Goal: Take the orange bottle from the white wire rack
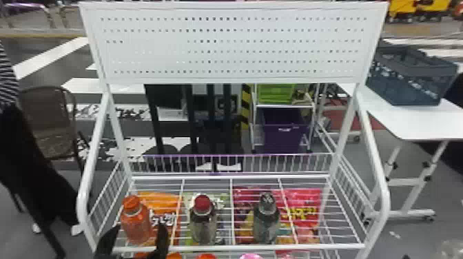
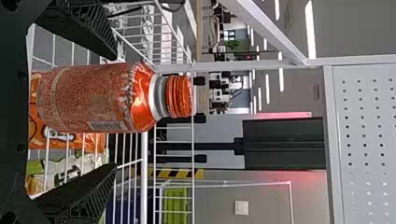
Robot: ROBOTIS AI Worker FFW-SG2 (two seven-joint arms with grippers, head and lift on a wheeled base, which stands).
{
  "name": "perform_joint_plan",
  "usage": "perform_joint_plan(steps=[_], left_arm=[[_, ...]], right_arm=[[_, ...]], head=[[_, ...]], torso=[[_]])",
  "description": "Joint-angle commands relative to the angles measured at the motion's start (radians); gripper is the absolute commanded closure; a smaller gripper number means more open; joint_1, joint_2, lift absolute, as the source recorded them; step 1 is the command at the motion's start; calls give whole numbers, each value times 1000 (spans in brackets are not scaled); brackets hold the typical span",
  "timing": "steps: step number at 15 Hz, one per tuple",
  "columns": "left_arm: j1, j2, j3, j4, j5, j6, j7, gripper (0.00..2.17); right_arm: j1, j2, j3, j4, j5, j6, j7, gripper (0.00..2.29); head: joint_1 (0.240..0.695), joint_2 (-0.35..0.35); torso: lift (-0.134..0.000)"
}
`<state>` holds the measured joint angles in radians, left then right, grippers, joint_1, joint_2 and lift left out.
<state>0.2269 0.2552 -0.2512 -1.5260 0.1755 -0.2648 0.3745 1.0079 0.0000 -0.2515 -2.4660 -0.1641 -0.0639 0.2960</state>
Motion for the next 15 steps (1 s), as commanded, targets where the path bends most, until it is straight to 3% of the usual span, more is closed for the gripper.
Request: perform_joint_plan(steps=[1, 10, 11, 12, 13, 14, 15], left_arm=[[-37, -2, 0, 52, 6, -3, -2, 70], [-132, -2, 0, 136, 39, -6, -3, 110], [-132, 1, 1, 129, 39, -3, -5, 292], [-126, 4, 0, 119, 41, -3, -9, 751], [-121, 4, 0, 112, 39, 0, -5, 1433], [-115, 4, 1, 98, 42, 16, -3, 1902], [-107, 4, 4, 81, 48, 34, -6, 2084]], right_arm=[[0, 1, -3, -4, 0, 5, 0, 1035], [9, 1, -15, -13, 0, 11, 0, 1035], [9, 1, -15, -14, 0, 11, 0, 1035], [9, 1, -15, -14, 0, 11, 0, 1035], [9, 1, -15, -14, 0, 11, 0, 1035], [8, 1, -14, -16, 0, 14, 0, 1035], [3, 1, -15, -19, 0, 26, 0, 1035]], head=[[499, 0], [499, 0], [499, 0], [499, 0], [499, 0], [499, 0], [499, 0]], torso=[[0], [0], [0], [0], [0], [0], [0]])
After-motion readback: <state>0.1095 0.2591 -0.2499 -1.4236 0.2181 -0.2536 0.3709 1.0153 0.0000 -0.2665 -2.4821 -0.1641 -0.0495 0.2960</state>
